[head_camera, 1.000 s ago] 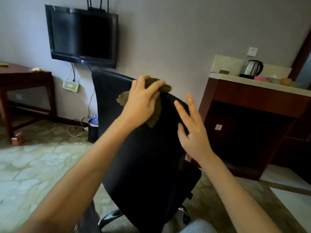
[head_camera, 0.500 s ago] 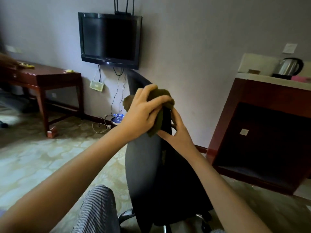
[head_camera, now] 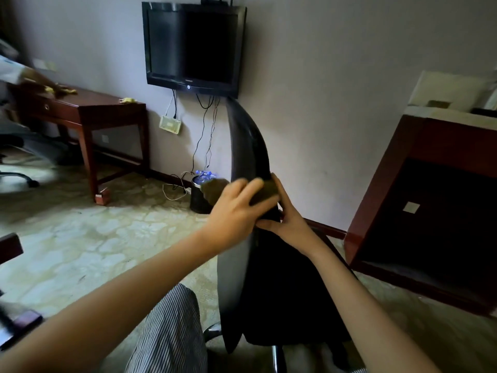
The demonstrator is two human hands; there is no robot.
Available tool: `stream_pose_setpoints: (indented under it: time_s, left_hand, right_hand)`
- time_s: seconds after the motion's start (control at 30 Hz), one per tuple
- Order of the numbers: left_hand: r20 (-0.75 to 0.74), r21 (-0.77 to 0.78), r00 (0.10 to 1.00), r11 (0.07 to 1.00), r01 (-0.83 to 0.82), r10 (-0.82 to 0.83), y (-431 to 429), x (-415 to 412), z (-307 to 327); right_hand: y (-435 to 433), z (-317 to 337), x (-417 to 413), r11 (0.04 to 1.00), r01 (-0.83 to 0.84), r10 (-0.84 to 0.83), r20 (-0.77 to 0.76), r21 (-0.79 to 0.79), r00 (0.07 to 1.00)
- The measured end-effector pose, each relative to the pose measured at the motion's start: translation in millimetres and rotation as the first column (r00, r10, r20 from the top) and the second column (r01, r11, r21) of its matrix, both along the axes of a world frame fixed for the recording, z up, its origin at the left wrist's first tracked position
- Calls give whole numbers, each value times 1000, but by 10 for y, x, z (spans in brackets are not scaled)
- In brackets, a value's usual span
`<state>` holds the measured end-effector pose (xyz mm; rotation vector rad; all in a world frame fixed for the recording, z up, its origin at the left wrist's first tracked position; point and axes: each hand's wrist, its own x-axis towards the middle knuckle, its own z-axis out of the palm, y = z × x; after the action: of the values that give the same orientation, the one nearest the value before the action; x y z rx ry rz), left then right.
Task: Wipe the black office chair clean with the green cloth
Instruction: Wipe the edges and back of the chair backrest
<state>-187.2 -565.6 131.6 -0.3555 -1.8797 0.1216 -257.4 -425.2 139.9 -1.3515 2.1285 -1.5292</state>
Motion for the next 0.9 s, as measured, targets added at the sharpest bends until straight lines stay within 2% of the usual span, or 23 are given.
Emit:
stream_pose_setpoints:
  time_s: [0.13, 0.23, 0.3, 0.37, 0.47, 0.53, 0.63, 0.73, 0.8, 0.9]
  left_hand:
    - [128, -87, 990, 995, -46, 57, -75, 18, -448]
    - [88, -184, 990, 979, -89, 107, -152, 20, -358]
    - [20, -213, 987, 965, -152, 160, -220, -4, -198]
    - [-28, -163, 974, 960, -226, 224, -250, -29, -112]
    - [-48, 24, 950, 951, -307, 308, -176, -84, -173]
    - [-7, 114, 943, 937, -330, 333, -135, -135, -272]
    - [87, 43, 937, 938, -343, 338, -148, -161, -466]
    - [200, -5, 953, 973, -230, 226, -75, -168, -721]
    - [290, 29, 944, 984, -176, 160, 27, -230, -841]
    - [488, 71, 850, 962, -265, 199, 157, -363, -840]
  right_hand:
    - [30, -76, -83, 992, -39, 40, -6, 123, 999]
    - [123, -208, -171, 984, -32, 22, 59, 175, 998]
    - [148, -283, -218, 978, -17, 7, 49, 209, 999]
    - [134, -337, -260, 966, 7, -13, 22, 257, 1000]
    - [105, -392, -317, 945, 21, -39, 48, 327, 998]
    - [67, -435, -345, 932, 31, -46, 34, 362, 998]
    - [-40, -441, -333, 915, 62, -81, 32, 398, 996]
    - [-143, -505, -335, 914, 125, -116, -47, 385, 992]
    - [-173, -594, -358, 916, 176, -174, -39, 362, 984]
    - [-100, -722, -428, 875, 316, -326, -37, 367, 945]
